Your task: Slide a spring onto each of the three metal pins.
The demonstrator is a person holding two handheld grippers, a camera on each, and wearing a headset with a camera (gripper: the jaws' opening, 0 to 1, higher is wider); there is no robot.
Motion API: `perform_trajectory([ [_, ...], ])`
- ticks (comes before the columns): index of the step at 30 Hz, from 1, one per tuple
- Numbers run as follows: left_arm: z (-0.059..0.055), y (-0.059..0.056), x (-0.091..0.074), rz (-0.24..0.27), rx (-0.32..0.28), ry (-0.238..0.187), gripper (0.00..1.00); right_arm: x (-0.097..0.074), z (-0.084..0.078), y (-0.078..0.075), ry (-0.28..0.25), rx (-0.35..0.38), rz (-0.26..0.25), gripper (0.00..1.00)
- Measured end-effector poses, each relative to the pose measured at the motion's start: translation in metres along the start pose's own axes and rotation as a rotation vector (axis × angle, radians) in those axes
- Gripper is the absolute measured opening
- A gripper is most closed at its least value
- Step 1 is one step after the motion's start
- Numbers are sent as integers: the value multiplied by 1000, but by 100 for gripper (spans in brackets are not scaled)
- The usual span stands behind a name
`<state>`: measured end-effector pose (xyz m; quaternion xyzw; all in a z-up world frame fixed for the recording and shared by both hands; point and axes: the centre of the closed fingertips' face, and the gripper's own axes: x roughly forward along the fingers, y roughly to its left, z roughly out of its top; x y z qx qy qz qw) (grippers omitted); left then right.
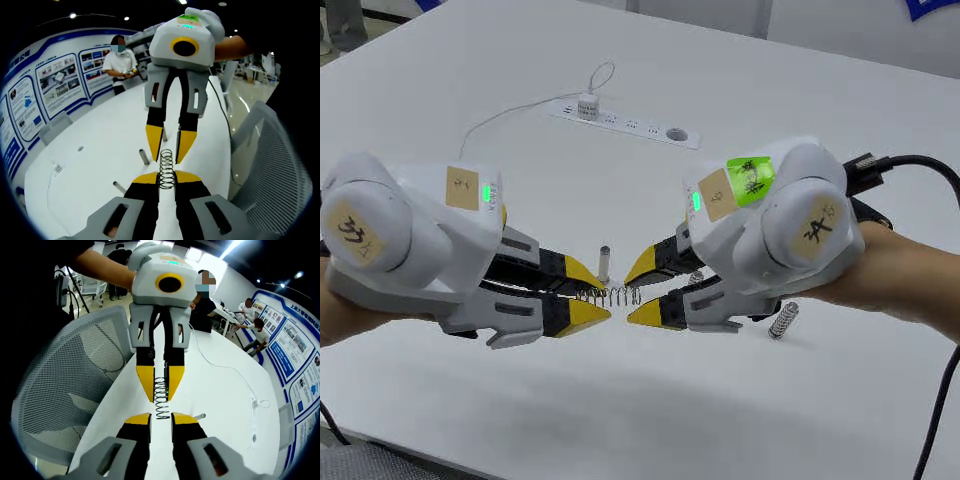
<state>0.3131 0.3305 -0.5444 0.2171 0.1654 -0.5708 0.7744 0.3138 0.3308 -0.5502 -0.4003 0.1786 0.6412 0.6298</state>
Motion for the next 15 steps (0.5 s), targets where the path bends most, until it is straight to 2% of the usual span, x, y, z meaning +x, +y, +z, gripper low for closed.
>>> perform_trajectory([
  [3, 2, -2, -1, -9, 0, -12, 11, 0, 2, 0, -16, -2, 4, 12],
  [9, 2, -3, -1, -14, 4, -14, 11, -1, 3, 2, -29, 19, 18, 11],
  [15, 2, -2, -2, -11, 9, -16, 11, -7, 10, 0, -81, 68, 34, 11],
])
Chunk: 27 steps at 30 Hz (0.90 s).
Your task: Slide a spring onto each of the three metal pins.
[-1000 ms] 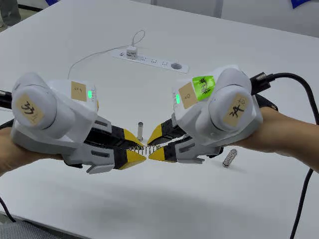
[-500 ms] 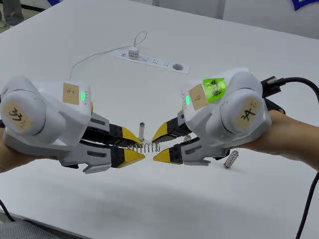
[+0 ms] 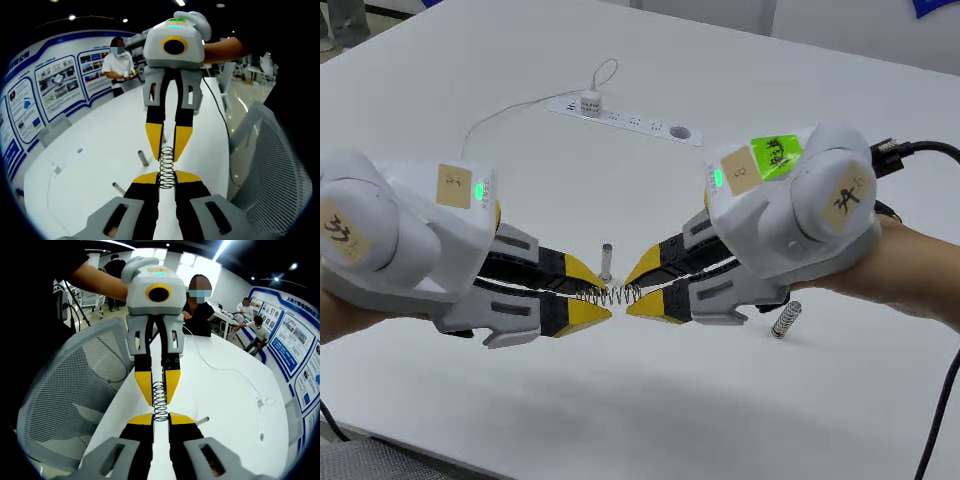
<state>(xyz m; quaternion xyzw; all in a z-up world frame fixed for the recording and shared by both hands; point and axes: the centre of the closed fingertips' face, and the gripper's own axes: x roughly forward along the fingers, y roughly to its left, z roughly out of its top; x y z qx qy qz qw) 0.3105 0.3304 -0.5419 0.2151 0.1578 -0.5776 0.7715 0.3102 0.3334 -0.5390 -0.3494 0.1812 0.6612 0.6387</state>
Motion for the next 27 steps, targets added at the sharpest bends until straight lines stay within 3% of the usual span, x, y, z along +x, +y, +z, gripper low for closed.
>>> perform_trajectory([
  [2, 0, 0, 0, -5, -22, 0, 11, -2, 4, 0, -22, 14, 7, 11],
  [15, -5, 1, -1, 9, -17, 12, 11, -5, 26, 0, -121, 61, 22, 12],
  [17, -5, 1, -2, 7, -53, 2, 11, -5, 29, 0, -136, 69, 24, 12],
  [27, 0, 3, -4, 20, -56, -35, 11, -8, 45, -4, -214, 132, 24, 12],
])
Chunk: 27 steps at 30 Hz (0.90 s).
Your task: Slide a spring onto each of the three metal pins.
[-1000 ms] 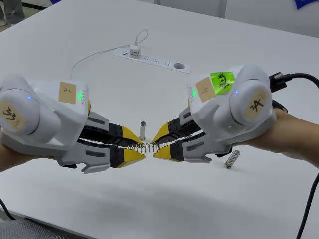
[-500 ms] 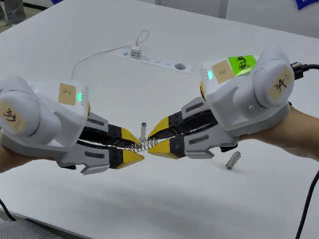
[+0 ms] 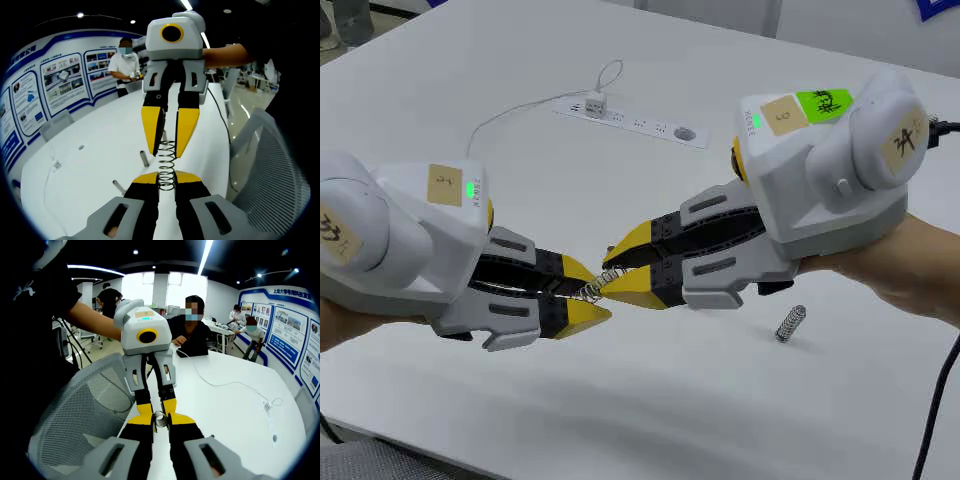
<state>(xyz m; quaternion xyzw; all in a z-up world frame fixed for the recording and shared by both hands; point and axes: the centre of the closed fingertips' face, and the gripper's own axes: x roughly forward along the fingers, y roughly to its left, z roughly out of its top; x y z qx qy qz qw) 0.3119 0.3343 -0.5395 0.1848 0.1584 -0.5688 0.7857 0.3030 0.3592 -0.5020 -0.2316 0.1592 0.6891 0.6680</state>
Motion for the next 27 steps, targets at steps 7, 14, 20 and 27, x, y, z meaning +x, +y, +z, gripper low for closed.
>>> perform_trajectory([
  [7, 2, -3, 4, -4, -6, -18, 11, 2, 5, 1, -37, 33, 4, 11],
  [14, 8, -4, 3, -6, -16, -38, 11, 3, 14, 1, -106, 134, 5, 11],
  [20, 13, -1, 3, 1, -34, -62, 11, 1, 19, -1, -124, 140, -20, 11],
  [27, 10, 2, 2, 16, -13, -47, 12, 5, 20, -4, -115, 135, -39, 10],
])
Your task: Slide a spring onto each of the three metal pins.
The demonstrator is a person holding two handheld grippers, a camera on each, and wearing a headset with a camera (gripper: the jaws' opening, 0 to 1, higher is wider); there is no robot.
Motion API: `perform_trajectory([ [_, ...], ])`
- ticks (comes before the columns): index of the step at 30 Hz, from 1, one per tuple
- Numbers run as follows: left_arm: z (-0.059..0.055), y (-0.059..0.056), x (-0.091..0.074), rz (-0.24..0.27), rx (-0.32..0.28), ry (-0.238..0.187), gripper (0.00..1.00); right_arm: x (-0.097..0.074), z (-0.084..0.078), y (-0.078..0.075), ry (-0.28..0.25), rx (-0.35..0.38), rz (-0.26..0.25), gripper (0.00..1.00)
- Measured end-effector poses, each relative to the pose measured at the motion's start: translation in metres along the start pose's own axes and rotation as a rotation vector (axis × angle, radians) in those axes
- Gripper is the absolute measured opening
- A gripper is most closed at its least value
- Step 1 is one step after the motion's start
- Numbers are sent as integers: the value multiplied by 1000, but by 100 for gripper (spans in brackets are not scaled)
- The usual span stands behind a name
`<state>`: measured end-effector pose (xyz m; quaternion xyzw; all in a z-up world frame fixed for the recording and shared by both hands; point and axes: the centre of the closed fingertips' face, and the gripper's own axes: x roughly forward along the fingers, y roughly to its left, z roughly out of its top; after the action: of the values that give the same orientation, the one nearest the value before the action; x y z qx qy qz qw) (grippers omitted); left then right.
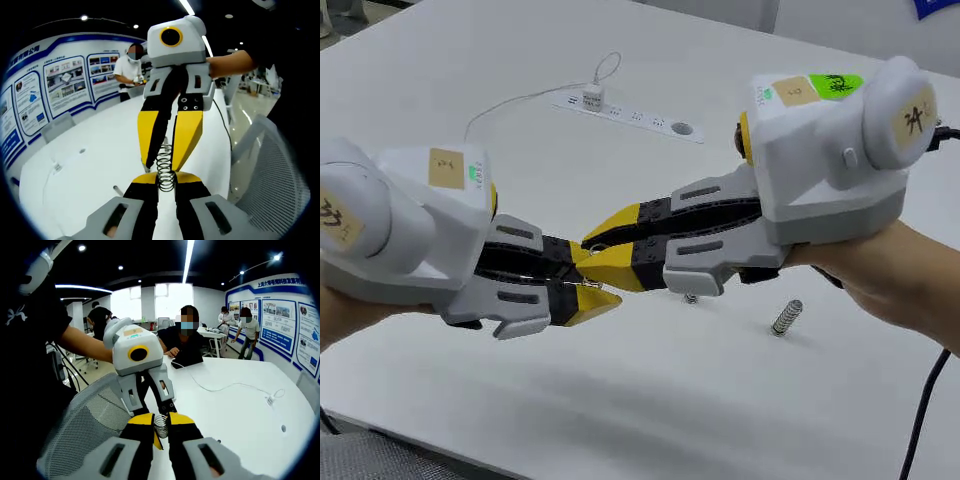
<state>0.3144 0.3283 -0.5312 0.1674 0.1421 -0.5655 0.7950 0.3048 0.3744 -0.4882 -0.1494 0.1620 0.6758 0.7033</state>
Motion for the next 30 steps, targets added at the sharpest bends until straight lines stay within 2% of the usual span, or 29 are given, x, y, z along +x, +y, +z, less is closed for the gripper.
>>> perform_trajectory([
  [7, 2, 10, -9, 35, -34, -33, 16, 3, 9, -7, -19, 6, -10, 10],
  [12, -9, 15, -13, 39, -54, -2, 26, 2, 14, -17, -36, 8, -28, 10],
  [15, -13, 17, -15, 47, -65, 3, 29, 1, 11, -28, -21, -6, -56, 10],
  [21, -21, 22, -21, 55, -87, 27, 41, -8, 3, -67, -14, 25, -142, 10],
  [26, -26, 28, -27, 61, -104, 38, 52, -10, 0, -94, 3, 28, -188, 10],
  [30, -29, 33, -31, 74, -121, 36, 58, -8, -3, -108, 4, 44, -209, 10],
])
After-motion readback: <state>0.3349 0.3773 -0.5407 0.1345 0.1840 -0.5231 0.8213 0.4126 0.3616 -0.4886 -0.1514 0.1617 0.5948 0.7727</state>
